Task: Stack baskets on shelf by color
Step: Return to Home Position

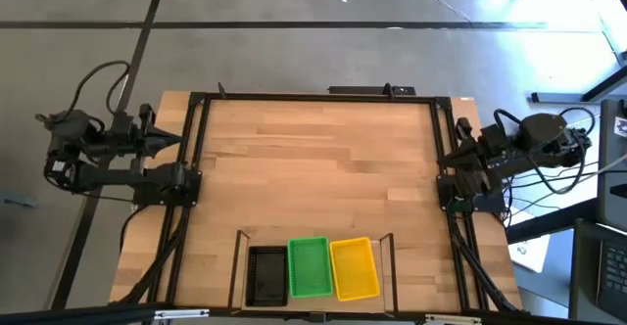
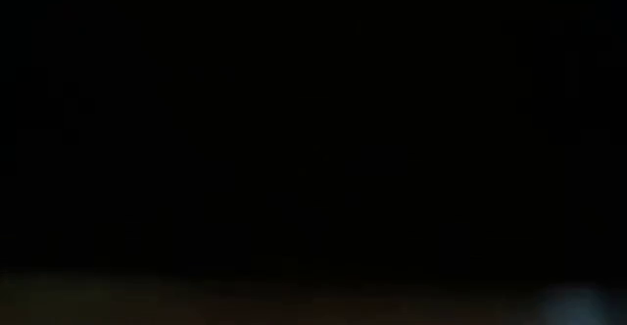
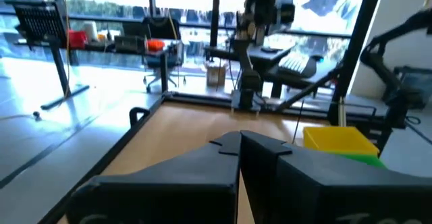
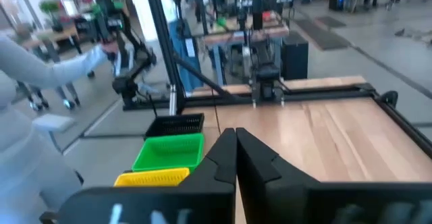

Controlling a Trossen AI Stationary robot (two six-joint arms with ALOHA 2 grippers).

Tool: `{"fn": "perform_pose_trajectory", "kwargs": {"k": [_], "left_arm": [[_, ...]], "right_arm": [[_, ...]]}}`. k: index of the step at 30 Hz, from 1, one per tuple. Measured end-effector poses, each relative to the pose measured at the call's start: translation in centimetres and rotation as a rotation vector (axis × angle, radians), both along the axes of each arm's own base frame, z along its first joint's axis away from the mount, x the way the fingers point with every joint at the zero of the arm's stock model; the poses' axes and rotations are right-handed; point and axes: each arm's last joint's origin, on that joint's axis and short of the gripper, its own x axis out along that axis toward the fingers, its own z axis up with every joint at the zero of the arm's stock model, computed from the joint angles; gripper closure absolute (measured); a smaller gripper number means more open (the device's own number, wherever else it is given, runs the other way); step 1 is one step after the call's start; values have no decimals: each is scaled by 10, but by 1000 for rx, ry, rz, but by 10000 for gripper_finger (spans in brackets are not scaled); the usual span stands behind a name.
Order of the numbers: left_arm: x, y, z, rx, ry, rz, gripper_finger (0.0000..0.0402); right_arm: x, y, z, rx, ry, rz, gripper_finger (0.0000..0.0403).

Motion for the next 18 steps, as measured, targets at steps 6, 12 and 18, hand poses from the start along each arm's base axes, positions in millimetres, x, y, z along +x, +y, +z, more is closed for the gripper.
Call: {"fn": "perform_pose_trajectory", "kwargs": {"k": [6,12,18], "left_arm": [[-7,0,-19,12,-72,19,401],[-4,1,-26,20,-52,65,401],[4,2,-31,6,-36,76,401]], "right_arm": [[-24,-7,-38,34,-122,-1,403],[-54,-16,-60,69,-249,-4,403],[-58,-17,-61,-16,-232,-10,403]]}}
